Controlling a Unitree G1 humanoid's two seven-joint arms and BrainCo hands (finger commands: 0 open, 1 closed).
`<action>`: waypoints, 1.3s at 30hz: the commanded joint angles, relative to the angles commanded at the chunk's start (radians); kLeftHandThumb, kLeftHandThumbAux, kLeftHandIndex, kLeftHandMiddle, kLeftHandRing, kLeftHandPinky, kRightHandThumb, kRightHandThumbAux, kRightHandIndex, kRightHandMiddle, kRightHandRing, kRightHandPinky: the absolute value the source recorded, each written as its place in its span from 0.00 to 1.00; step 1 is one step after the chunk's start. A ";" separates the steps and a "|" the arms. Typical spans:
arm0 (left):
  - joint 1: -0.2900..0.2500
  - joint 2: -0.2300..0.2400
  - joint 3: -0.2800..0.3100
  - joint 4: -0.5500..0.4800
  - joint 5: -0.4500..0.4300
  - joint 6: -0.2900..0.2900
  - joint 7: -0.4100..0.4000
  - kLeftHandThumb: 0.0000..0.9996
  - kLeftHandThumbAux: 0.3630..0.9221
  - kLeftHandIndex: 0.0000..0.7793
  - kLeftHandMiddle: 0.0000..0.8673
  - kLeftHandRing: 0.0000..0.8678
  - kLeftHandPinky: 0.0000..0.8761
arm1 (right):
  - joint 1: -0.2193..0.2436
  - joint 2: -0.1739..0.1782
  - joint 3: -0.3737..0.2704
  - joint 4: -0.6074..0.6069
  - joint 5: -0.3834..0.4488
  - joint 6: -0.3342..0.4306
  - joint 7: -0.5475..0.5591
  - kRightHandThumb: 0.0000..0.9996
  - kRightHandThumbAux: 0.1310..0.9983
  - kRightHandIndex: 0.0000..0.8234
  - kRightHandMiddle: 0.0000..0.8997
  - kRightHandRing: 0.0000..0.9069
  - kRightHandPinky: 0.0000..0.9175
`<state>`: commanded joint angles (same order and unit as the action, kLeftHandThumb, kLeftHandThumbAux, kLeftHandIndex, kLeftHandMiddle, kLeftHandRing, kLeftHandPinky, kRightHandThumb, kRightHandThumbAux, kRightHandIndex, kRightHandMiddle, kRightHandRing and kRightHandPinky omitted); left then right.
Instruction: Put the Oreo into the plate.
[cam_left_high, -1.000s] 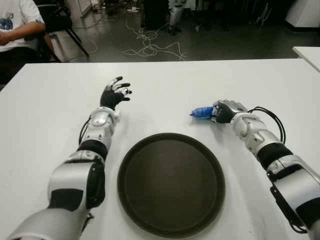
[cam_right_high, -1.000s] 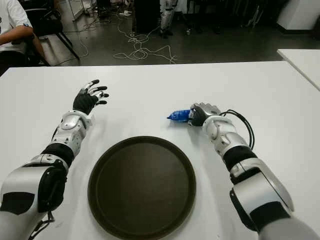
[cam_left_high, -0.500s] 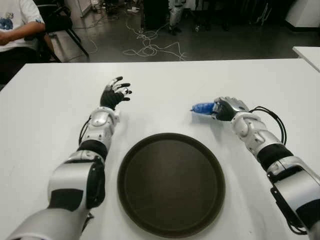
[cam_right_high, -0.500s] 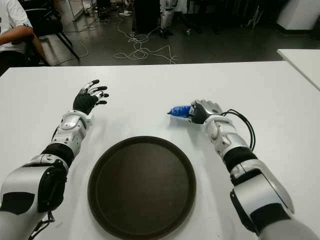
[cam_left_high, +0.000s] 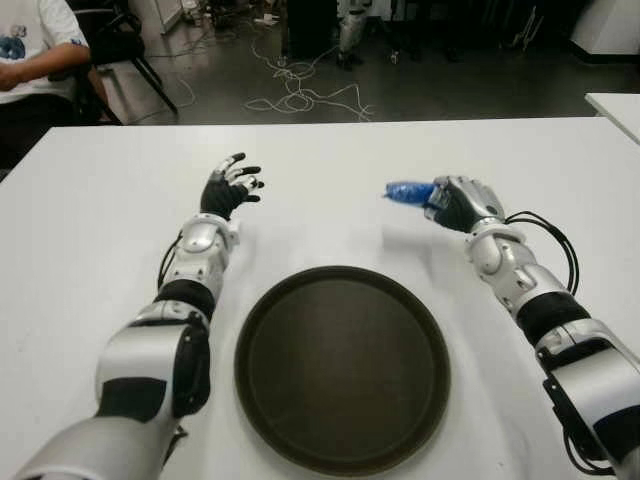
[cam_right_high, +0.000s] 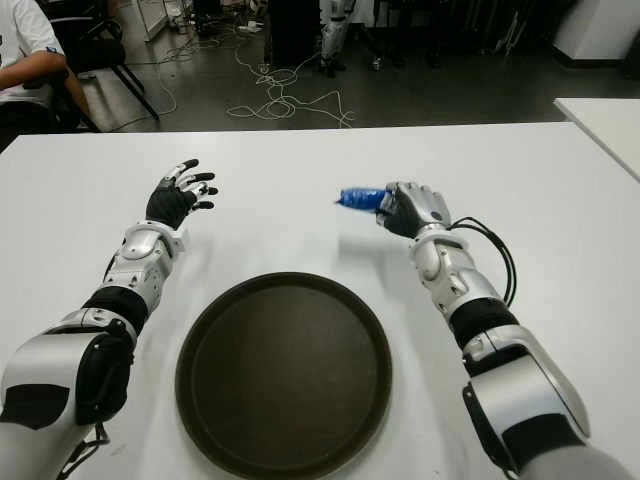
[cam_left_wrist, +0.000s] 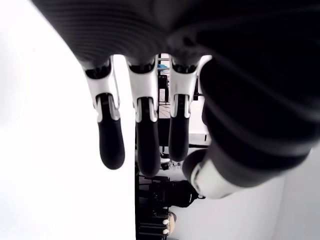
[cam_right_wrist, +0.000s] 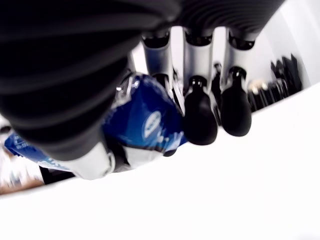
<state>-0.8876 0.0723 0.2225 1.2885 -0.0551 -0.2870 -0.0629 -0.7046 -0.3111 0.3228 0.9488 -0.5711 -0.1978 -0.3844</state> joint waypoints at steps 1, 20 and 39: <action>0.000 0.000 0.001 0.000 -0.001 0.001 0.000 0.24 0.84 0.22 0.36 0.42 0.49 | 0.003 -0.002 -0.004 -0.010 0.003 -0.004 -0.006 0.69 0.69 0.53 0.81 0.81 0.76; -0.002 0.003 -0.002 0.001 0.002 0.007 -0.004 0.25 0.80 0.21 0.35 0.41 0.49 | 0.056 -0.060 -0.035 -0.139 -0.009 -0.110 -0.080 0.70 0.69 0.53 0.84 0.84 0.81; -0.001 0.006 -0.003 0.000 0.003 0.006 -0.005 0.24 0.79 0.21 0.35 0.42 0.49 | 0.084 -0.066 -0.066 -0.220 -0.005 -0.095 -0.071 0.69 0.69 0.53 0.84 0.83 0.81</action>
<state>-0.8891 0.0780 0.2196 1.2890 -0.0522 -0.2810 -0.0679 -0.6202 -0.3774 0.2571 0.7284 -0.5765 -0.2932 -0.4553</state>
